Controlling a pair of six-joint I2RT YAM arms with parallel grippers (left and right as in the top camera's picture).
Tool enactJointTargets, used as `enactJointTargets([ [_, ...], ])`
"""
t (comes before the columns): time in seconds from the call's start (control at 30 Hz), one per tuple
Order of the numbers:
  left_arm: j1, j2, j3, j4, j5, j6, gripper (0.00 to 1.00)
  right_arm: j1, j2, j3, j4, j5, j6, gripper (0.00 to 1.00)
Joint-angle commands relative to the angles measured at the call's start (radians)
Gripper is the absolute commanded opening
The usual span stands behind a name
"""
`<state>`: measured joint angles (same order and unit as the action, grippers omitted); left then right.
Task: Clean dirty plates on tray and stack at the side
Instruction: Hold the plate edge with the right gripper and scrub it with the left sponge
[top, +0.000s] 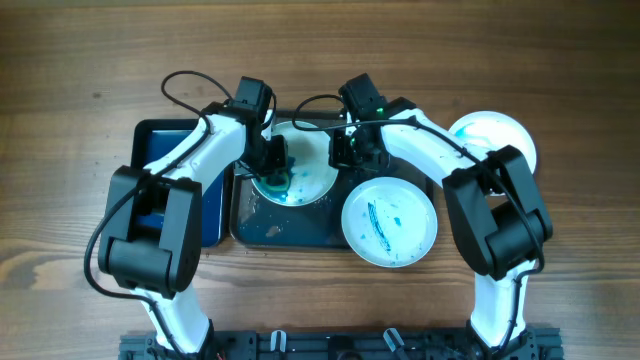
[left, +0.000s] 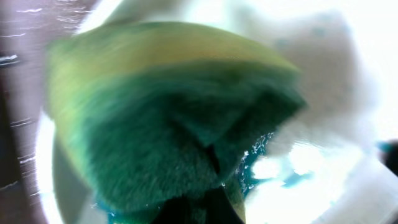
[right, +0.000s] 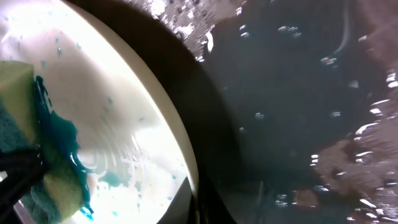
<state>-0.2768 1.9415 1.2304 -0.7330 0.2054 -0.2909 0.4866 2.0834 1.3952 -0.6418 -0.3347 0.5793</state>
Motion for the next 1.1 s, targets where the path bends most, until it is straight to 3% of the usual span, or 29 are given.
enactJointTargets([
  [0.0, -0.080, 0.052, -0.048, 0.077, 0.439, 0.160, 0.04, 0.008, 0.023, -0.012, 0.016, -0.034, -0.003, 0.04],
  [0.13, -0.125, 0.052, -0.048, 0.170, 0.454, 0.164, 0.04, 0.008, 0.023, -0.012, 0.016, -0.034, -0.003, 0.04],
  [0.3, -0.045, 0.052, -0.045, 0.308, -0.005, -0.174, 0.04, 0.008, 0.023, -0.012, 0.017, -0.034, -0.003, 0.04],
  [0.4, -0.019, 0.052, -0.045, 0.199, -0.300, -0.587, 0.04, 0.008, 0.023, -0.012, 0.014, -0.034, -0.004, 0.04],
  [0.47, -0.019, 0.052, -0.045, 0.138, -0.393, -0.676, 0.04, 0.008, 0.023, -0.012, 0.016, -0.034, -0.004, 0.04],
  [0.57, -0.019, 0.050, -0.045, 0.037, -0.401, -0.753, 0.04, 0.008, 0.023, -0.012, 0.016, -0.034, -0.004, 0.04],
  [0.63, -0.019, 0.040, -0.045, -0.055, -0.369, -0.719, 0.04, 0.008, 0.023, -0.012, 0.014, -0.034, -0.008, 0.04],
  [0.67, -0.019, 0.030, -0.045, -0.064, -0.267, -0.605, 0.04, 0.008, 0.023, -0.012, 0.015, -0.039, -0.008, 0.04],
  [0.77, -0.033, 0.017, -0.045, 0.034, 0.358, 0.006, 0.04, 0.008, 0.023, -0.012, 0.023, -0.049, -0.015, 0.04],
  [0.8, -0.041, 0.017, -0.045, 0.050, 0.423, 0.074, 0.04, 0.008, 0.023, -0.012, 0.023, -0.053, -0.016, 0.04],
  [0.9, -0.053, 0.018, -0.045, 0.126, 0.353, 0.078, 0.04, 0.008, 0.023, -0.012, 0.020, -0.056, -0.023, 0.04],
  [0.97, -0.051, 0.018, -0.045, 0.192, 0.204, 0.061, 0.04, 0.008, 0.023, -0.012, 0.021, -0.056, -0.023, 0.04],
  [1.07, -0.046, 0.018, -0.045, 0.249, -0.114, -0.132, 0.04, 0.008, 0.023, -0.012, 0.022, -0.056, -0.023, 0.04],
])
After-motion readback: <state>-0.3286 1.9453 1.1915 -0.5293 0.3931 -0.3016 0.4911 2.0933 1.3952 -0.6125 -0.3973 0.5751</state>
